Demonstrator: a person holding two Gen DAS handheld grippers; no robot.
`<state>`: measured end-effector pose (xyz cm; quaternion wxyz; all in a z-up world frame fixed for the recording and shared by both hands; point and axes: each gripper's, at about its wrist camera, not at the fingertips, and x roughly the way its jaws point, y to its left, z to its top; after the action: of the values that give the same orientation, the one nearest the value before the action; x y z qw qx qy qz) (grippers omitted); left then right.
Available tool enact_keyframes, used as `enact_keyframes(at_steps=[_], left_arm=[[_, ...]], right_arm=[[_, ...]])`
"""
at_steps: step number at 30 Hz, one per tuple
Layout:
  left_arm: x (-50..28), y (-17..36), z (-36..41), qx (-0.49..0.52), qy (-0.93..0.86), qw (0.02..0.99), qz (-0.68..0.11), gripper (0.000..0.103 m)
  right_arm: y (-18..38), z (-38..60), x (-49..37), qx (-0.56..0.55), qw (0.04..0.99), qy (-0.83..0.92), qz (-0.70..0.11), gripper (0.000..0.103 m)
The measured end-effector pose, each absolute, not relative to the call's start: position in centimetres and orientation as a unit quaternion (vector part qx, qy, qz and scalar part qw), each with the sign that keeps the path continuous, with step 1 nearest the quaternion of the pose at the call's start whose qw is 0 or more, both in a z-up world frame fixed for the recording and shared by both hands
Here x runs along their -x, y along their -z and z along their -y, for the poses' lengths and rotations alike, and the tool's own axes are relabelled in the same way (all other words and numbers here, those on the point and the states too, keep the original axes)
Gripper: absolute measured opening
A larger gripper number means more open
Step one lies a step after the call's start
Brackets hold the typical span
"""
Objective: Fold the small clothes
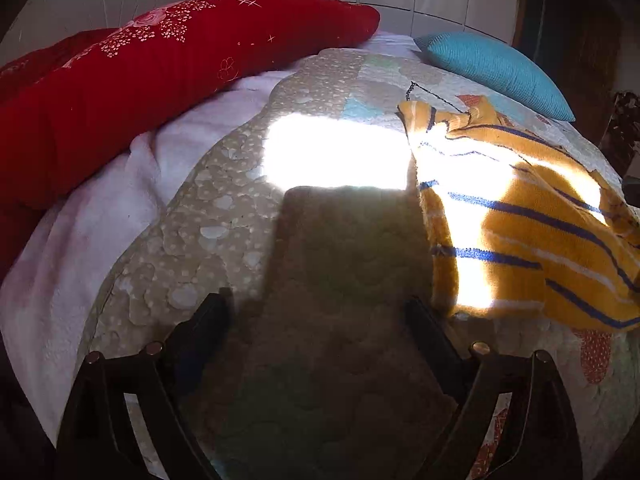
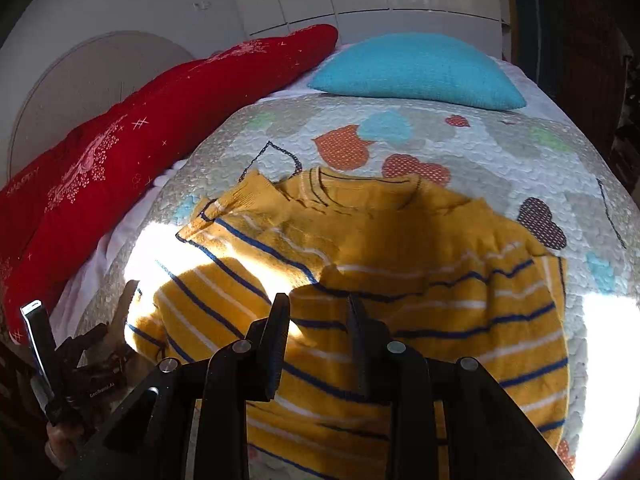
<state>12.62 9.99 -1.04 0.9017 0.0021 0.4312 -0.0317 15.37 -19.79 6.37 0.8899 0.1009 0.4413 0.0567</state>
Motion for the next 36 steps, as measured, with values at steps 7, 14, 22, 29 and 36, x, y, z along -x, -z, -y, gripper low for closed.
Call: enact_keyframes(at_steps=[7,14,22,29,36], left_arm=[[-12.1,1.1,-10.6,0.022,0.053,0.906,-0.420,0.094],[-11.9,1.0,-11.0,0.039,0.063,0.908,-0.413,0.095],[-11.8,1.1,-11.1,0.046,0.066,0.908,-0.410,0.095],[-11.6,1.0,-11.4,0.058,0.071,0.910,-0.405,0.095],[-8.7,-0.5,-15.6,0.163,0.109,0.897,-0.397,0.095]], right_arm=[[-0.3,14.3,-26.5,-0.045,0.858,-0.021,-0.511,0.030],[-1.4,11.1,-31.3,0.030,0.863,0.012,-0.504,0.031],[0.0,2.1,-34.1,0.113,0.854,-0.021,-0.508,0.029],[-4.5,1.5,-31.0,0.042,0.874,-0.101,-0.473,0.052],[-6.1,1.8,-21.6,0.066,0.866,-0.161,-0.469,0.066]])
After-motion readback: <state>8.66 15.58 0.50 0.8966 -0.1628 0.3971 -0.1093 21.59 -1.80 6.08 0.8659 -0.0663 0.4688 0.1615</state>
